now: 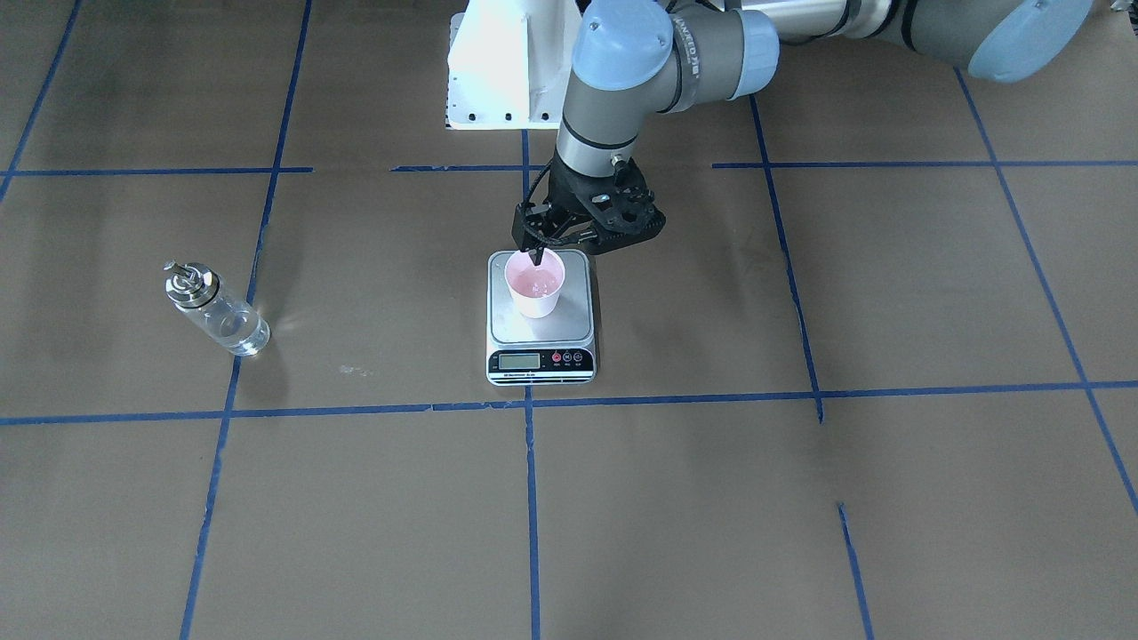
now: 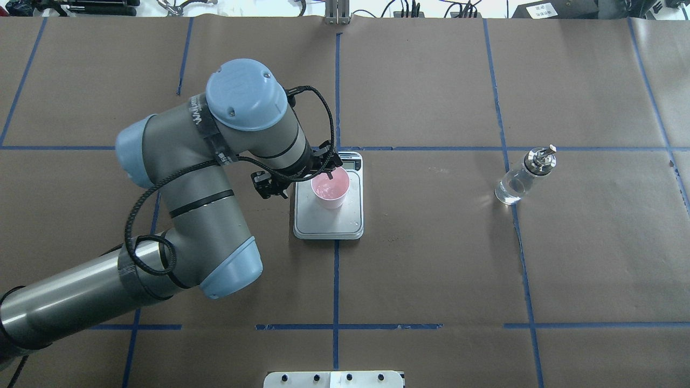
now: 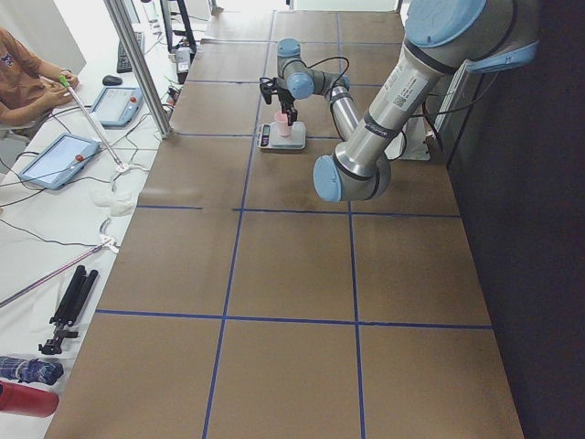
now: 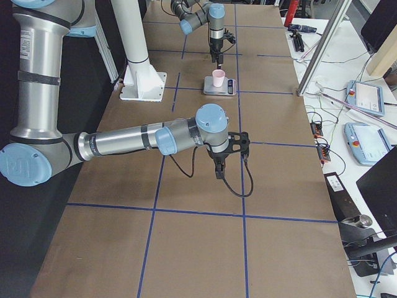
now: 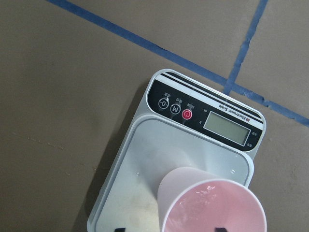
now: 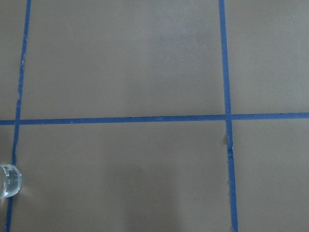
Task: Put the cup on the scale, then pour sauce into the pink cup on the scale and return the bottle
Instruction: 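Release the cup and raise the left arm away while the right arm approaches the dispenser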
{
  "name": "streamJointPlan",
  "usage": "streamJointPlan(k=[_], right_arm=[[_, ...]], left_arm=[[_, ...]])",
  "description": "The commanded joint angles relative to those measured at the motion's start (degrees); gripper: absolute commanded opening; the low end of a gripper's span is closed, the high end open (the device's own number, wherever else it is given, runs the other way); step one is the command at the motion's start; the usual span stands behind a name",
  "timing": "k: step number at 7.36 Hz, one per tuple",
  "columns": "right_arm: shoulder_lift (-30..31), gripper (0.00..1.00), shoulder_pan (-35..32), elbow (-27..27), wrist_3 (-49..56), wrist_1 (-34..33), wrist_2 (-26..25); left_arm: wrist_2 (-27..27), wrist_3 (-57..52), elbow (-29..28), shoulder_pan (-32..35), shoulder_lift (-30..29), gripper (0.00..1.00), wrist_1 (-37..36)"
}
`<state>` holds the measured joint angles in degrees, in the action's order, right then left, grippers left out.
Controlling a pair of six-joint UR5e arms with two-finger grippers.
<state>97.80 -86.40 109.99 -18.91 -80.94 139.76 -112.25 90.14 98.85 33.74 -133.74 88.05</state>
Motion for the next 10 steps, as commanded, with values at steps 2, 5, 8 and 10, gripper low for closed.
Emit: streamJointPlan(k=[2, 5, 8, 10], right_arm=[[-0.25, 1.0, 9.26, 11.06, -18.02, -1.76, -6.19], [-0.25, 1.0, 21.75, 21.19, -37.91, -1.41, -14.13], [0.02, 1.0, 40.98, 27.37, -52.06, -0.8, -33.87], [4.55, 1.0, 51.64, 27.2, -56.74, 10.12, -45.84]], left_arm=[[-0.08, -5.32, 6.0, 2.73, 2.34, 1.0, -5.17], [-0.43, -12.58, 12.92, 7.37, 9.17, 1.0, -5.7], [-0.6, -31.1, 20.65, 15.45, 19.25, 1.0, -10.18], [-0.61, -43.32, 21.3, 21.16, 24.29, 1.0, -10.09]])
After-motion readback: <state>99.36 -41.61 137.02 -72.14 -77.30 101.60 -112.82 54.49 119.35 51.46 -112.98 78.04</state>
